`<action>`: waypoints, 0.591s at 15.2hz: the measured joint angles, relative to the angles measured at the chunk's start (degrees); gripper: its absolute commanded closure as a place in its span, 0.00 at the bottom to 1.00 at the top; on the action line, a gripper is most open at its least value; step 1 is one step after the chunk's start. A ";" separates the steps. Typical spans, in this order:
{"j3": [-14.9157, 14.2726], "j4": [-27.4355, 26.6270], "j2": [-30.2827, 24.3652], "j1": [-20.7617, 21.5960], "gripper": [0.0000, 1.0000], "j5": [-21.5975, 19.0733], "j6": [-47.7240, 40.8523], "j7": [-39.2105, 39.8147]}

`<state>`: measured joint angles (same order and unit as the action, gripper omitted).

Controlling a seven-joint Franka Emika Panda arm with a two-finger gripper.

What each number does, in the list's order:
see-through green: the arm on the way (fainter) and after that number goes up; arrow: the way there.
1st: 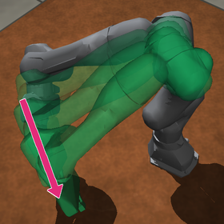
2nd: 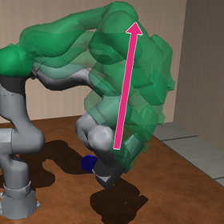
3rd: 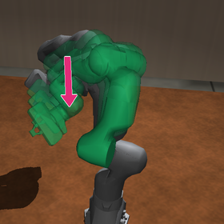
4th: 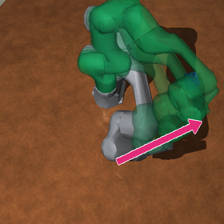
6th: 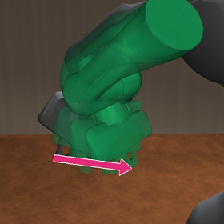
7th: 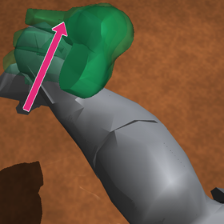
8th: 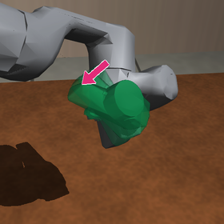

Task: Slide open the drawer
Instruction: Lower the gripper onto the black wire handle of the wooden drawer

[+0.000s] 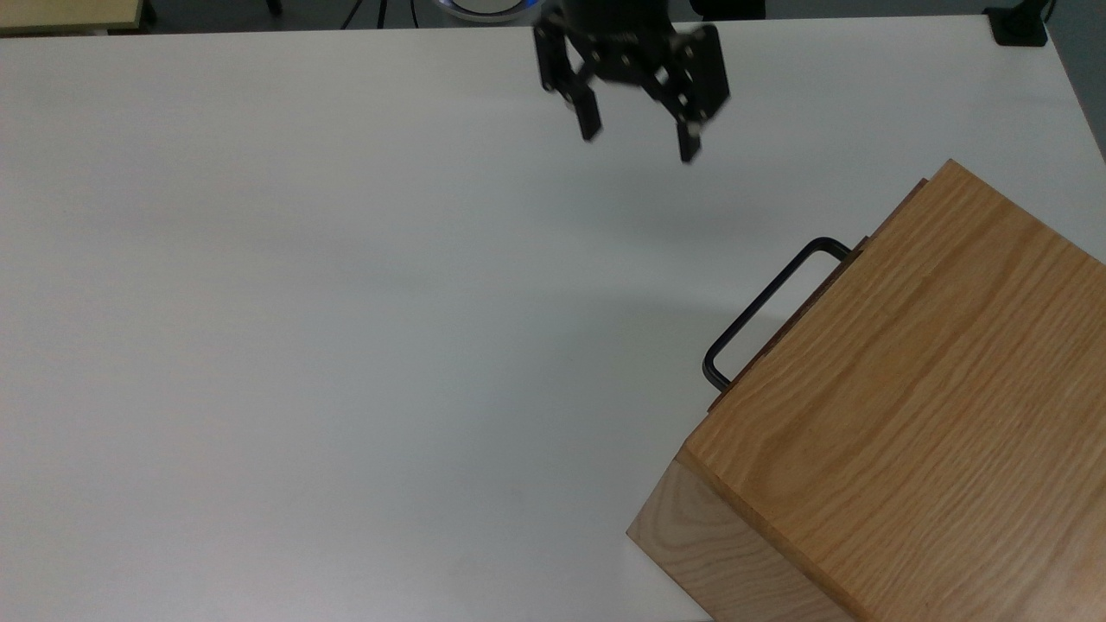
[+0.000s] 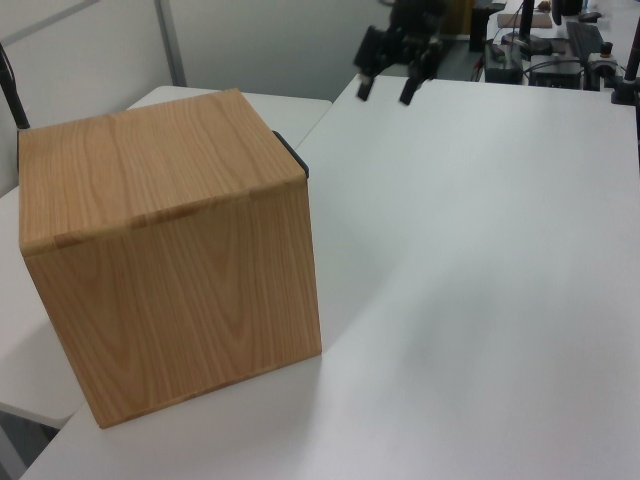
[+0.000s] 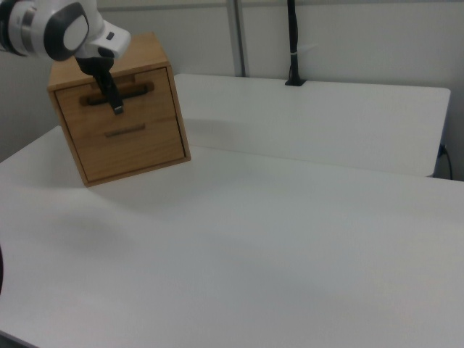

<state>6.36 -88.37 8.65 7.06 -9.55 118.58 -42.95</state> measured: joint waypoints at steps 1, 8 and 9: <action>0.00 0.02 1.22 0.66 0.01 0.00 2.94 -2.33; 0.05 0.07 6.94 4.06 0.32 0.00 16.66 -10.12; 0.08 0.08 7.47 4.47 0.34 0.00 17.94 -10.38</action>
<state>6.43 -88.30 16.12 11.53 -9.55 136.52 -53.34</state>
